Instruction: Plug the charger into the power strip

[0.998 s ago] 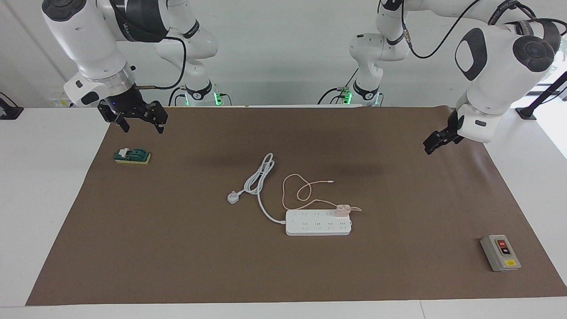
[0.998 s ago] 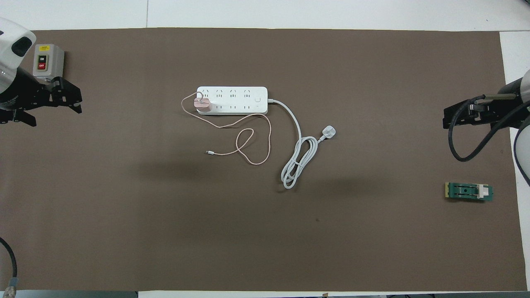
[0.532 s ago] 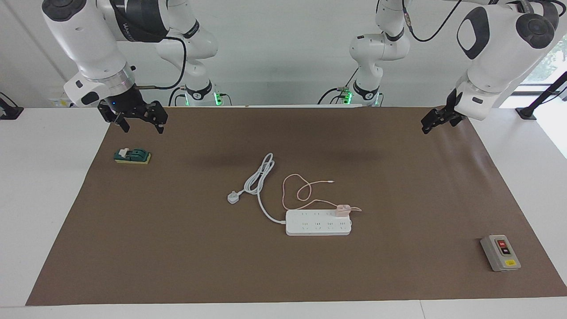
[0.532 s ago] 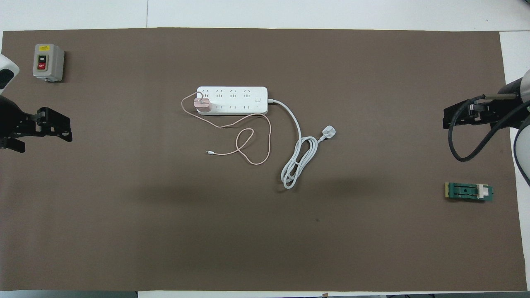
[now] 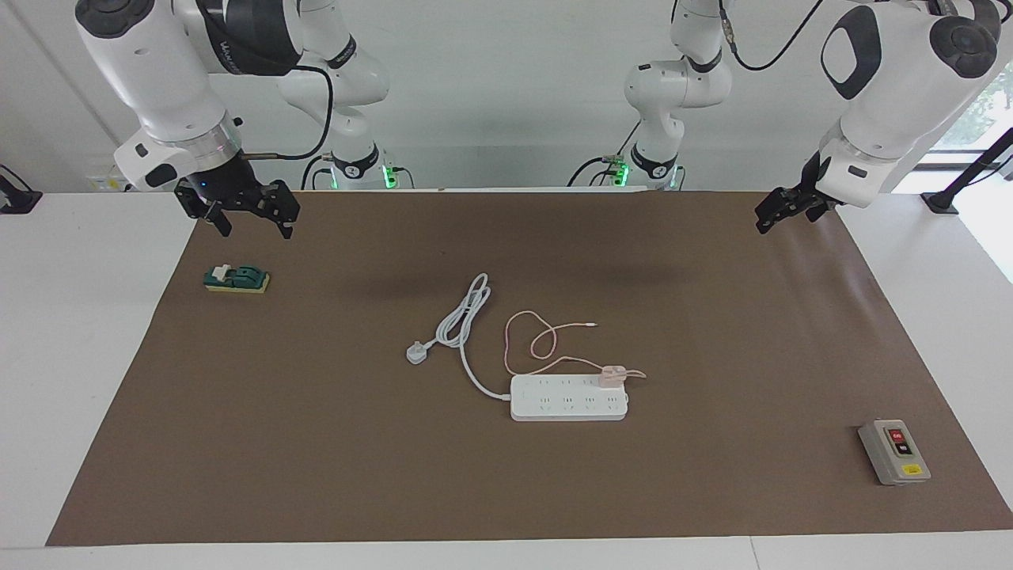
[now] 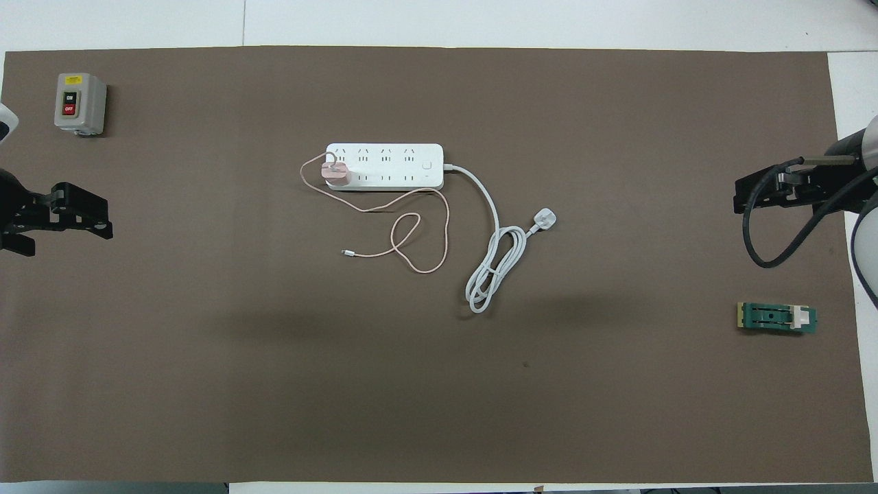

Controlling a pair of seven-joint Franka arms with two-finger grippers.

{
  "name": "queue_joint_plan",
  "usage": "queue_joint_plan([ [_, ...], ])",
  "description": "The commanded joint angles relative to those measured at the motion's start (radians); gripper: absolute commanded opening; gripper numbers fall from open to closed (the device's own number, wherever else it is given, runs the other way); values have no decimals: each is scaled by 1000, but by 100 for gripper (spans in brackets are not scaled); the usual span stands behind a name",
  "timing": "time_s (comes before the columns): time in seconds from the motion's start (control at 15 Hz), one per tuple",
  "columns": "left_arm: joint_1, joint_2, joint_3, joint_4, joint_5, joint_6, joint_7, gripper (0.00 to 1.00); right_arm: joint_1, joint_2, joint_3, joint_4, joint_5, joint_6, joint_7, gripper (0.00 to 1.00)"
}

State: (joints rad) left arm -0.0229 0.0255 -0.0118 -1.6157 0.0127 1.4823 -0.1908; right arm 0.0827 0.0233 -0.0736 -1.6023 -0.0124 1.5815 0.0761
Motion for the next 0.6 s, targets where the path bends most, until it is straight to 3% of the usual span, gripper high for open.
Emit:
queue_joint_plan([
  [0.0,21,-13,-10,-15,-14,23,19,100,-18,-22,12,-24,17,8,-6,100],
  [0.27,34,5,-45,7,-13,-5,109,100,-18,-22,12,-24,17,6,-6,100],
  [0.53,40,4,-39,2,-74,67,125,100,-18,-22,12,-24,17,8,-6,100],
])
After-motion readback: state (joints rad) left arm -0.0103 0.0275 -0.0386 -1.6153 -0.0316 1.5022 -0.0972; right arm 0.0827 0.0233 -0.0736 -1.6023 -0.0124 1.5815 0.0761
